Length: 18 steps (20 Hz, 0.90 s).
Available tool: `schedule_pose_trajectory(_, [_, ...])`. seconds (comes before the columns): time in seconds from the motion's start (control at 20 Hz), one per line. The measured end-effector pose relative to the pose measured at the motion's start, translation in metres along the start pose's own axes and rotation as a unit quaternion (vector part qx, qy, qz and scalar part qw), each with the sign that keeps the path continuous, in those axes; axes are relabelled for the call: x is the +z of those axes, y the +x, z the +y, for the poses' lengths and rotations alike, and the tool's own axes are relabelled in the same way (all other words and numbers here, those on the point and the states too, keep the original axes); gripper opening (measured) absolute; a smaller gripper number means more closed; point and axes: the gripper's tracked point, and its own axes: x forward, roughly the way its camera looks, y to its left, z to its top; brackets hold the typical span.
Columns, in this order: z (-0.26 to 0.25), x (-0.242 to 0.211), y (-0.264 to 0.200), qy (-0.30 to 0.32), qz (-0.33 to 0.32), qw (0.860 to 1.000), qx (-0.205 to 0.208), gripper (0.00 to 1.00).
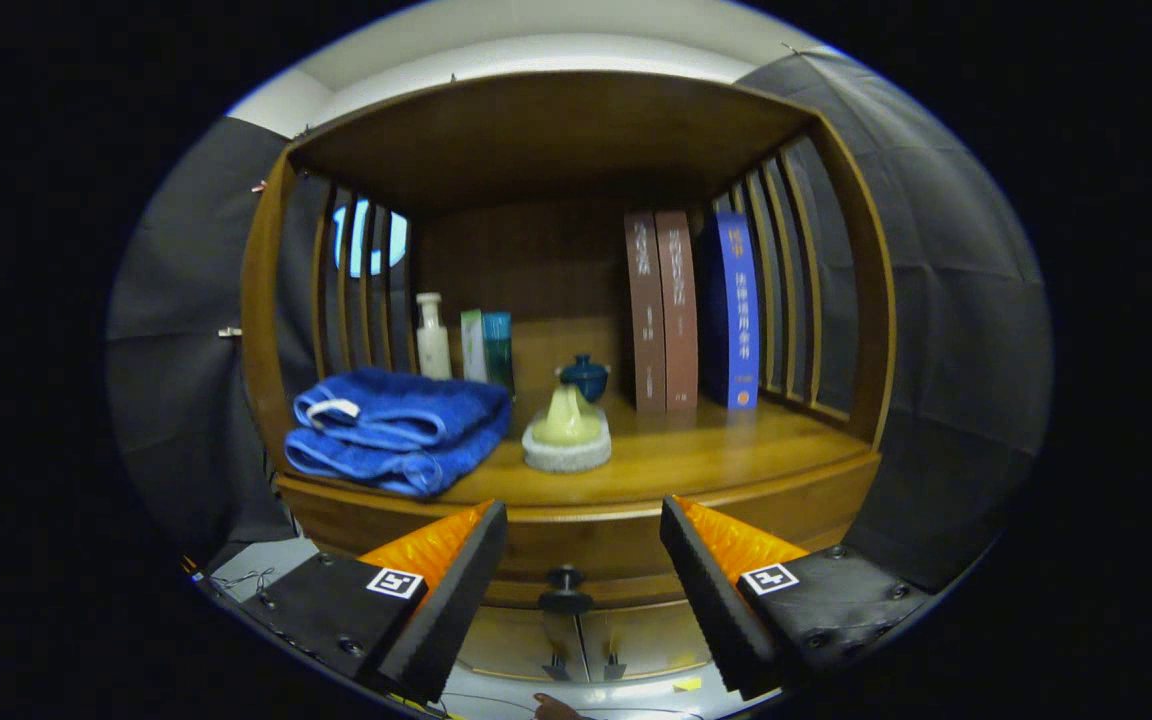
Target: Pull open the drawer, take out the items inside it, and place them on the countertop above the cabinet.
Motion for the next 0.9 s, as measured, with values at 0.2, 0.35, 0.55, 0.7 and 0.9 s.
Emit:
schedule_pose_trajectory(0.2, [0.005,0.071,-0.035,-0.007,-0.045,0.999,0.008,0.99])
schedule_pose_trajectory(0.35, [0.006,0.116,-0.065,-0.006,-0.068,0.998,0.009,0.99])
schedule_pose_trajectory(0.55, [0.006,0.161,-0.1,-0.005,-0.078,0.997,0.017,0.99])
schedule_pose_trajectory(0.7, [0.005,0.178,-0.117,0.001,-0.076,0.997,0.021,0.99])
schedule_pose_trajectory(0.9, [0.006,0.185,-0.131,-0.003,-0.072,0.997,0.024,0.99])
